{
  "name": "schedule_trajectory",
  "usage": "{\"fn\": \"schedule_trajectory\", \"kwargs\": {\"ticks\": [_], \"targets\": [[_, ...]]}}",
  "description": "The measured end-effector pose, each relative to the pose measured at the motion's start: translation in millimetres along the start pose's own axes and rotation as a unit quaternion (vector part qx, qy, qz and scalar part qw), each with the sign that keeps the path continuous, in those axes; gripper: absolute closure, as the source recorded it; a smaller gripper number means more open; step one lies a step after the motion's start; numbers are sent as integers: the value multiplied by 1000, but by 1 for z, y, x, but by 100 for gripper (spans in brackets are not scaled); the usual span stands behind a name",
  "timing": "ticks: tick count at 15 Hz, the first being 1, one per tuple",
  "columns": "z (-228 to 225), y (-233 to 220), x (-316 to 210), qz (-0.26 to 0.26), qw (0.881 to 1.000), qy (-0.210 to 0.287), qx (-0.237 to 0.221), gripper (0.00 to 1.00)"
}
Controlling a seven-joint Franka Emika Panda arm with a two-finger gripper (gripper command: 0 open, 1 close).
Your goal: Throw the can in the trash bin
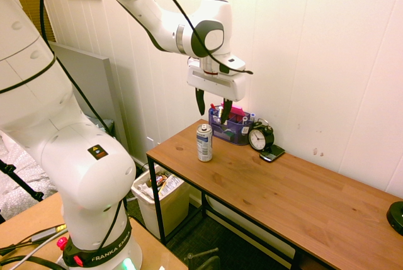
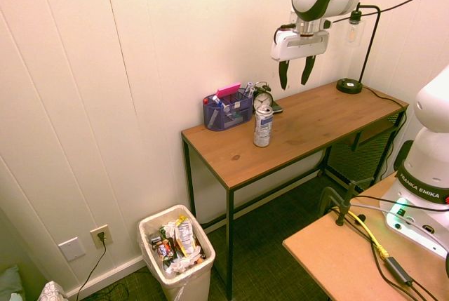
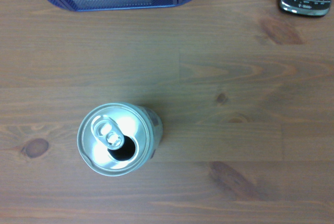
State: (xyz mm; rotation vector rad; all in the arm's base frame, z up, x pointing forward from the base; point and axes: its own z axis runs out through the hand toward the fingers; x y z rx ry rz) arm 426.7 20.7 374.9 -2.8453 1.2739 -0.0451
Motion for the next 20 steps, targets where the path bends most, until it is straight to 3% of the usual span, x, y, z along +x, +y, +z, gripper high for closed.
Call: {"fn": "schedule_trajectory", "kwargs": {"ticks": [5,8,16,17,20], "targets": [[12,-26,-28,-23,1000,1,0,0],[36,-54,-59,-20,999,-4,-26,0],[102,-106,-38,9,997,-8,-74,0],[105,-110,-32,13,997,-7,-76,100],[108,-112,-23,20,997,-7,-79,100]]}}
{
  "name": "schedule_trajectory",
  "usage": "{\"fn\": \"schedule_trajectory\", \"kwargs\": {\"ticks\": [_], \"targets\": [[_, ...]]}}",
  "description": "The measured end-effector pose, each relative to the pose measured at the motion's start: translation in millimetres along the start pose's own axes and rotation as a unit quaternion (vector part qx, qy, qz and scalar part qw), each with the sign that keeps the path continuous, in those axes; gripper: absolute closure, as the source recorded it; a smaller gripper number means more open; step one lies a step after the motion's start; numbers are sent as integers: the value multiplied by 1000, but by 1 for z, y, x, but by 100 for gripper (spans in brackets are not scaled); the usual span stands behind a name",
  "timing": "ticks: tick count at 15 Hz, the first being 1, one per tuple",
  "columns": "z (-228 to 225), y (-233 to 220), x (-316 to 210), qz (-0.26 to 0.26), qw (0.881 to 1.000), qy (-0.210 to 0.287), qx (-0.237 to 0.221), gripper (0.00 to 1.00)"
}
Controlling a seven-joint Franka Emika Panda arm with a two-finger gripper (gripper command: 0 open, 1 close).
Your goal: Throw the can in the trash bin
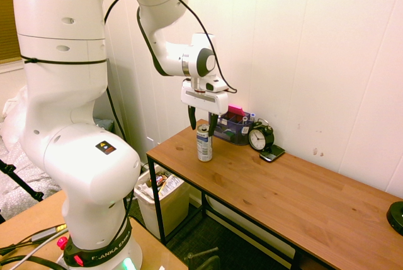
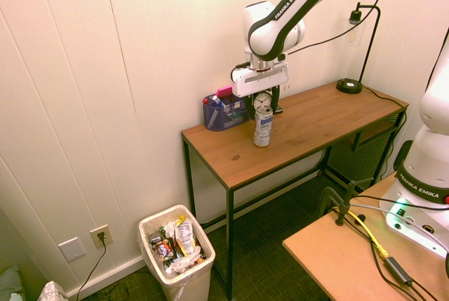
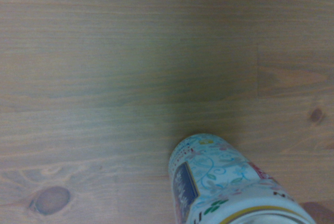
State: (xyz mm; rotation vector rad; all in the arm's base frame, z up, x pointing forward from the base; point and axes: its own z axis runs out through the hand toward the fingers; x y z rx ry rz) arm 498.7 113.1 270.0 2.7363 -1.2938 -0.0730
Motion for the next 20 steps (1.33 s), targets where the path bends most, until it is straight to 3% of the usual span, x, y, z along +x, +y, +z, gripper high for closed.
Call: {"fn": "schedule_trajectory", "kwargs": {"ticks": [13,16,20], "targets": [[13,-12,-8,-4,1000,-6,0,100],[-21,-47,-67,-45,999,6,27,100],[-89,-118,-215,-114,992,30,45,100]]}}
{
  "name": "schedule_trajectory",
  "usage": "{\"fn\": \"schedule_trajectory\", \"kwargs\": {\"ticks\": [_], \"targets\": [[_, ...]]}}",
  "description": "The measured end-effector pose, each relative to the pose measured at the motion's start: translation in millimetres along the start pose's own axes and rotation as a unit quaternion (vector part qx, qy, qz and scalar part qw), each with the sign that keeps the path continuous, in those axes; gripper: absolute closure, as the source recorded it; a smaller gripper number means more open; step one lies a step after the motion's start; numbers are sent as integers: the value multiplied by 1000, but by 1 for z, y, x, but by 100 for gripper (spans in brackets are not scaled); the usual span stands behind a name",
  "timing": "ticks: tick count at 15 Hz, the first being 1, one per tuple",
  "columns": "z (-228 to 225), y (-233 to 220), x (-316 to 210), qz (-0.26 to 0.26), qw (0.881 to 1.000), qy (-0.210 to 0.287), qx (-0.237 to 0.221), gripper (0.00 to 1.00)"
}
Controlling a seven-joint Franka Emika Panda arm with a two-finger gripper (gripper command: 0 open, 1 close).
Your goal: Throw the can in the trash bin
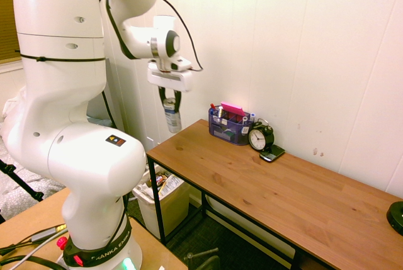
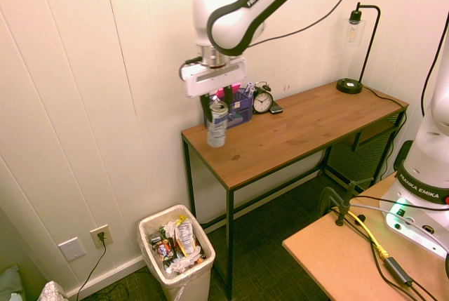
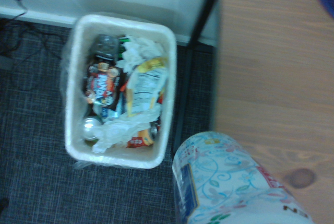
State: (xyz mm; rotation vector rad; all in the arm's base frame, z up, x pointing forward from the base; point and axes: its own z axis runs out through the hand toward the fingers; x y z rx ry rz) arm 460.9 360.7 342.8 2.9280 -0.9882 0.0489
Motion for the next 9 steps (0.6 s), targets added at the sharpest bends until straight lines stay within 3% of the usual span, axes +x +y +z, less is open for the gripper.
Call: {"fn": "schedule_trajectory", "kwargs": {"ticks": [3,7,8,9], "targets": [[20,-54,-40,-23,999,6,-30,100],[88,-106,-32,-21,998,-19,-54,100],[103,-117,-31,-21,998,-27,-57,0],[117,-125,-29,-20,997,-35,-62,0]]}}
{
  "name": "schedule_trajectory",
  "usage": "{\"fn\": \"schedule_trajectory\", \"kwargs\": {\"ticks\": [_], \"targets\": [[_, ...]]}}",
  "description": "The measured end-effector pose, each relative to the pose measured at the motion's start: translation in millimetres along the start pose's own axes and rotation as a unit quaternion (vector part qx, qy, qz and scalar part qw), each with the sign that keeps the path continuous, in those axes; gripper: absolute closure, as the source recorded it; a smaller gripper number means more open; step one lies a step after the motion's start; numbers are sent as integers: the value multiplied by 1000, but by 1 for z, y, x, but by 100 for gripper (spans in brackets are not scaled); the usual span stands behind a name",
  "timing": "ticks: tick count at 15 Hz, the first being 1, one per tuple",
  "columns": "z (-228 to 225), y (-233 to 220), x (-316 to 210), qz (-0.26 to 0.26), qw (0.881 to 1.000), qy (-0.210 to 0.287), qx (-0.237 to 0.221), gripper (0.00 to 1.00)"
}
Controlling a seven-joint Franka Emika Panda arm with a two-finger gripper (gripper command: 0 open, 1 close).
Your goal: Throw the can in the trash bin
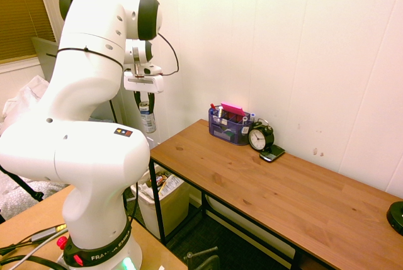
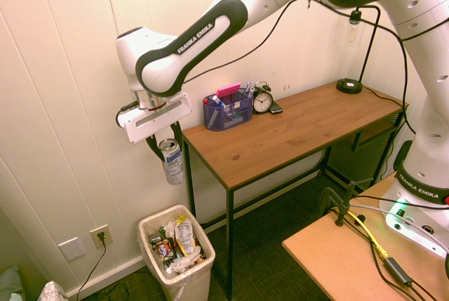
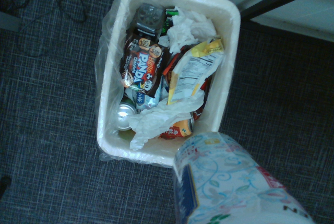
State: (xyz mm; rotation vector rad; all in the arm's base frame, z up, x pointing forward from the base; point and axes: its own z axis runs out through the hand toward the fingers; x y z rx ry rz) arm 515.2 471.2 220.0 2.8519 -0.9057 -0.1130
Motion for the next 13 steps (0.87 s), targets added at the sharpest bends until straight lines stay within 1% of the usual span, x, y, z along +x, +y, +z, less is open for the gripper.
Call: {"fn": "schedule_trajectory", "kwargs": {"ticks": [1,3,10,13], "targets": [[9,-7,3,1,1000,-6,-4,0],[13,-14,9,3,1000,-10,-1,0],[1,-12,24,14,1000,-10,8,0],[-15,5,41,27,999,-6,21,0]]}}
